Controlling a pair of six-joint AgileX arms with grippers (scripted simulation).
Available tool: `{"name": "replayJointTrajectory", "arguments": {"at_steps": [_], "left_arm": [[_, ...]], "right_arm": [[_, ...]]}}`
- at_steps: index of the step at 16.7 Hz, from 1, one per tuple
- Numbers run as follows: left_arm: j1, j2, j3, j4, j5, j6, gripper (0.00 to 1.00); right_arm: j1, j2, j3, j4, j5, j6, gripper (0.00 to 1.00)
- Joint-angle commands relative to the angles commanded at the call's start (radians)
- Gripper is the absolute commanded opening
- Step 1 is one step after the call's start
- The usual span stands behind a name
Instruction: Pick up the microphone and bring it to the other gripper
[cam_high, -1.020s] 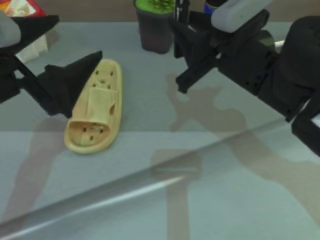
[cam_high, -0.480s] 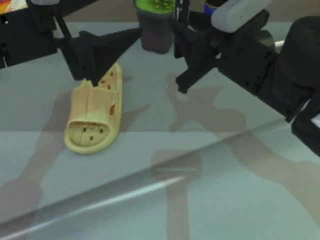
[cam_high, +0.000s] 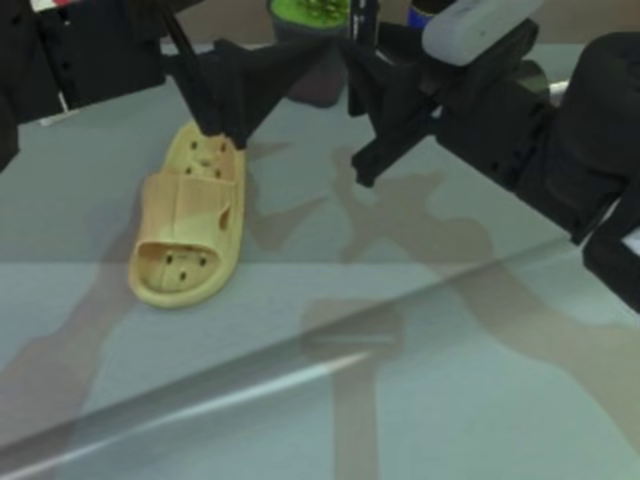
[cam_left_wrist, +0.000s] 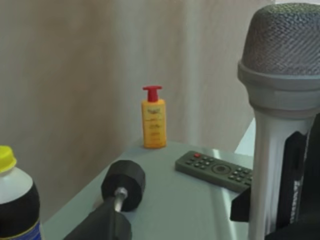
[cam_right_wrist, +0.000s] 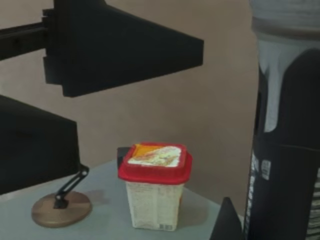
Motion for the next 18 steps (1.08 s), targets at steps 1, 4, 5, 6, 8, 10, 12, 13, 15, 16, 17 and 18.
{"name": "replayJointTrajectory", "arguments": {"at_steps": [1, 4, 5, 6, 8, 10, 12, 13, 15, 16, 17, 18], "left_arm": [[-0.029, 0.034, 0.029, 0.008, -0.028, -0.002, 1.00], [-0.111, 0.134, 0.111, 0.030, -0.109, -0.007, 1.00], [-0.132, 0.159, 0.132, 0.035, -0.130, -0.008, 1.00], [-0.148, 0.178, 0.147, 0.039, -0.145, -0.009, 1.00], [-0.156, 0.188, 0.155, 0.042, -0.153, -0.009, 1.00], [-0.156, 0.188, 0.155, 0.042, -0.153, -0.009, 1.00], [-0.156, 0.188, 0.155, 0.042, -0.153, -0.009, 0.92], [-0.156, 0.188, 0.155, 0.042, -0.153, -0.009, 0.85], [-0.156, 0.188, 0.155, 0.042, -0.153, -0.009, 0.70], [-0.156, 0.188, 0.155, 0.042, -0.153, -0.009, 0.62], [-0.156, 0.188, 0.155, 0.042, -0.153, -0.009, 0.55], [-0.156, 0.188, 0.155, 0.042, -0.153, -0.009, 0.47]], "right_arm": [[0.000, 0.000, 0.000, 0.000, 0.000, 0.000, 0.00], [0.000, 0.000, 0.000, 0.000, 0.000, 0.000, 0.00], [0.000, 0.000, 0.000, 0.000, 0.000, 0.000, 0.00], [0.000, 0.000, 0.000, 0.000, 0.000, 0.000, 0.00], [0.000, 0.000, 0.000, 0.000, 0.000, 0.000, 0.00], [0.000, 0.000, 0.000, 0.000, 0.000, 0.000, 0.00], [0.000, 0.000, 0.000, 0.000, 0.000, 0.000, 0.00], [0.000, 0.000, 0.000, 0.000, 0.000, 0.000, 0.00], [0.000, 0.000, 0.000, 0.000, 0.000, 0.000, 0.00], [0.000, 0.000, 0.000, 0.000, 0.000, 0.000, 0.00], [0.000, 0.000, 0.000, 0.000, 0.000, 0.000, 0.00], [0.000, 0.000, 0.000, 0.000, 0.000, 0.000, 0.00]]}}
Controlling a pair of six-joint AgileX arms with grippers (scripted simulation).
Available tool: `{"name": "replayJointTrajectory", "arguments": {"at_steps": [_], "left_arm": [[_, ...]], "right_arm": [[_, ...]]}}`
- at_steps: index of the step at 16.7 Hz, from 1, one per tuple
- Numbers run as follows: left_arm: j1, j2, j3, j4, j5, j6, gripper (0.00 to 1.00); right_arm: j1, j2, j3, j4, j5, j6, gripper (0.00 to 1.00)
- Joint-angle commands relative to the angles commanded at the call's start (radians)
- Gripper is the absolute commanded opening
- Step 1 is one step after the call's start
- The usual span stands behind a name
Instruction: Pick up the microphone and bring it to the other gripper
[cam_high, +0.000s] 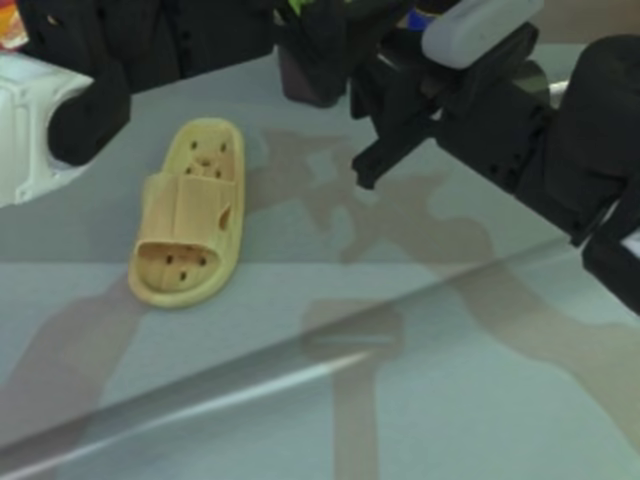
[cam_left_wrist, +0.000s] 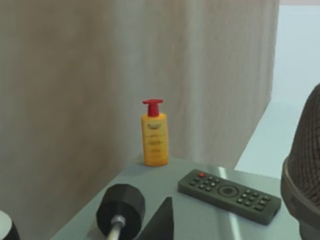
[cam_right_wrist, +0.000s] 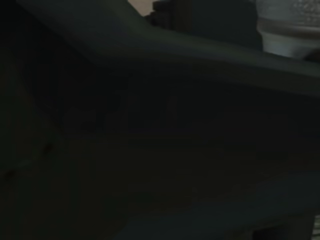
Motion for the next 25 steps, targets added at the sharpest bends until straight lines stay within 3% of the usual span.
{"name": "replayJointTrajectory", "arguments": {"at_steps": [6, 15, 25], "left_arm": [[0.000, 0.000, 0.000, 0.000, 0.000, 0.000, 0.02], [0.000, 0.000, 0.000, 0.000, 0.000, 0.000, 0.00], [0.000, 0.000, 0.000, 0.000, 0.000, 0.000, 0.00]], "right_arm": [[0.000, 0.000, 0.000, 0.000, 0.000, 0.000, 0.00], [0.000, 0.000, 0.000, 0.000, 0.000, 0.000, 0.00], [0.000, 0.000, 0.000, 0.000, 0.000, 0.000, 0.75]]}}
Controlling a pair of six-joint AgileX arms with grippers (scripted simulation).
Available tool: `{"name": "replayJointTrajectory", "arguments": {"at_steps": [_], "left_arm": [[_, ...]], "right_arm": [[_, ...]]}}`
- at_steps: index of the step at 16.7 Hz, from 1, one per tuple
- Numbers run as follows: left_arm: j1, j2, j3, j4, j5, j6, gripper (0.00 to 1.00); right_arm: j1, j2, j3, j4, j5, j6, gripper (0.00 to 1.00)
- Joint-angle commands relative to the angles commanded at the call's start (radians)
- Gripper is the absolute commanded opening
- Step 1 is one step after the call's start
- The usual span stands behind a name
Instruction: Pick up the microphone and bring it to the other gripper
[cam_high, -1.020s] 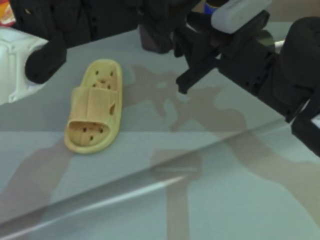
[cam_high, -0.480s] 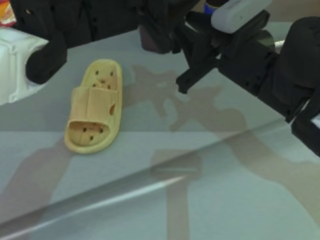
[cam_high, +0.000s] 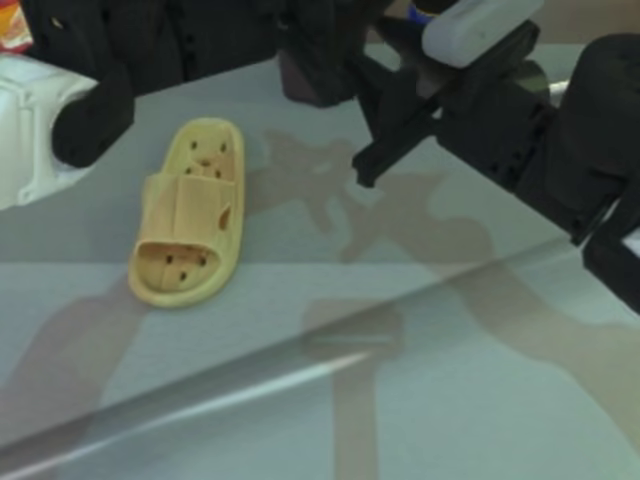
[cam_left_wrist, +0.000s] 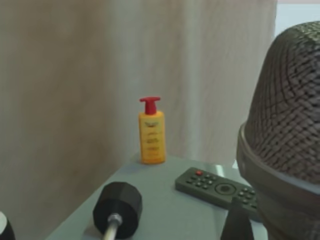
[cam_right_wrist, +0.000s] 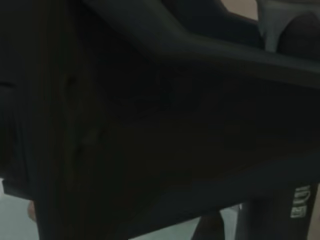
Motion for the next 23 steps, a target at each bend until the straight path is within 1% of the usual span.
{"name": "replayJointTrajectory", "arguments": {"at_steps": [3, 4, 13, 15, 20, 23], "left_arm": [[0.000, 0.000, 0.000, 0.000, 0.000, 0.000, 0.00], [0.000, 0.000, 0.000, 0.000, 0.000, 0.000, 0.00], [0.002, -0.006, 0.005, -0.002, -0.003, 0.004, 0.00], [0.024, -0.017, -0.004, -0.003, 0.019, 0.005, 0.00], [0.130, -0.063, -0.049, -0.009, 0.108, 0.009, 0.00], [0.160, -0.076, -0.062, -0.012, 0.133, 0.010, 0.00]], "right_arm": [[0.000, 0.000, 0.000, 0.000, 0.000, 0.000, 0.98], [0.000, 0.000, 0.000, 0.000, 0.000, 0.000, 1.00], [-0.004, 0.003, -0.009, -0.001, 0.003, -0.003, 1.00], [-0.011, -0.035, -0.044, -0.008, -0.003, -0.003, 1.00], [-0.033, -0.233, -0.201, -0.041, -0.034, -0.001, 1.00], [-0.038, -0.280, -0.245, -0.047, -0.044, -0.002, 1.00]]}}
